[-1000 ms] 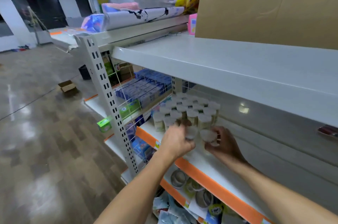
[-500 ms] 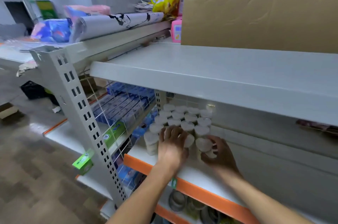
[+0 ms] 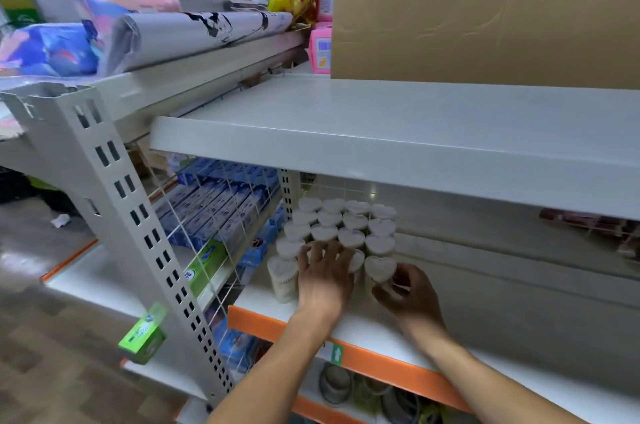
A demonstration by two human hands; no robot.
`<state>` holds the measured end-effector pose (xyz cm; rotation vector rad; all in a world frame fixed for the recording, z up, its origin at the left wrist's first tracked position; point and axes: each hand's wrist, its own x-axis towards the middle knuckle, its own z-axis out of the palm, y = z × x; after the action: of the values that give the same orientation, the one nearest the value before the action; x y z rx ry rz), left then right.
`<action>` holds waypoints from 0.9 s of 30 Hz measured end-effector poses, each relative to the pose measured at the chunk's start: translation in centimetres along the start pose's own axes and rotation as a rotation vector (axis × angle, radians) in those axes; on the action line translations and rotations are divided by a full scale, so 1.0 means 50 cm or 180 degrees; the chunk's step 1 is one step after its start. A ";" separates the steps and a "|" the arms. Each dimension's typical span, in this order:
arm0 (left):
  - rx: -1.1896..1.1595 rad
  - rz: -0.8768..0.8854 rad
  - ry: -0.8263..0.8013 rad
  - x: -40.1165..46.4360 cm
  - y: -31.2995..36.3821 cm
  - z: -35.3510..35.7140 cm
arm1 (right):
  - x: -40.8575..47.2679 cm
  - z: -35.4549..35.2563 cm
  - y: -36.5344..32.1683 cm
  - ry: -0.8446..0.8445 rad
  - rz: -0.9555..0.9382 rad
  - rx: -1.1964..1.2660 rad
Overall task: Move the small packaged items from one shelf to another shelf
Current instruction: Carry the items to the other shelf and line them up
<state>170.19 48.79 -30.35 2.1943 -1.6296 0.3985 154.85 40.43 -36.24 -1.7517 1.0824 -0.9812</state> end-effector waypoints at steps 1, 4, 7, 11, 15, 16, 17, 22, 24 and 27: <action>-0.0003 -0.0003 -0.0018 0.001 -0.001 0.003 | 0.000 0.003 0.000 0.0008 0.0040 0.0010; -0.0051 -0.0070 -0.0081 0.006 -0.004 0.008 | 0.001 0.010 -0.004 0.0081 0.0126 0.0114; -0.0084 -0.0087 -0.0091 0.012 -0.006 0.012 | 0.002 0.012 -0.006 0.0162 0.0207 0.0213; -0.0124 -0.0118 -0.0094 0.019 -0.007 0.016 | 0.003 0.014 -0.003 0.0226 0.0268 0.0226; -0.0131 -0.0085 -0.0145 0.019 -0.012 0.022 | 0.006 0.019 0.000 0.0245 0.0345 0.0226; -0.0131 -0.0088 -0.0142 0.018 -0.011 0.022 | 0.007 0.019 0.002 0.0231 0.0371 0.0210; -0.0135 -0.0097 -0.0135 0.018 -0.011 0.022 | 0.006 0.019 0.006 0.0202 0.0393 0.0172; -0.0170 -0.0045 -0.0234 0.019 -0.014 0.022 | -0.003 0.017 0.033 0.0013 0.0583 -0.0001; -0.0151 -0.0045 -0.0322 0.020 -0.015 0.022 | -0.002 0.009 0.035 -0.0081 0.0629 -0.0113; -0.0147 -0.0059 -0.0237 0.018 -0.006 0.016 | 0.002 -0.013 0.027 -0.0226 0.0603 -0.0384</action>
<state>170.72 47.76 -30.69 2.2127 -1.6386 0.2745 153.95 39.83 -37.23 -1.7293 1.2581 -0.7459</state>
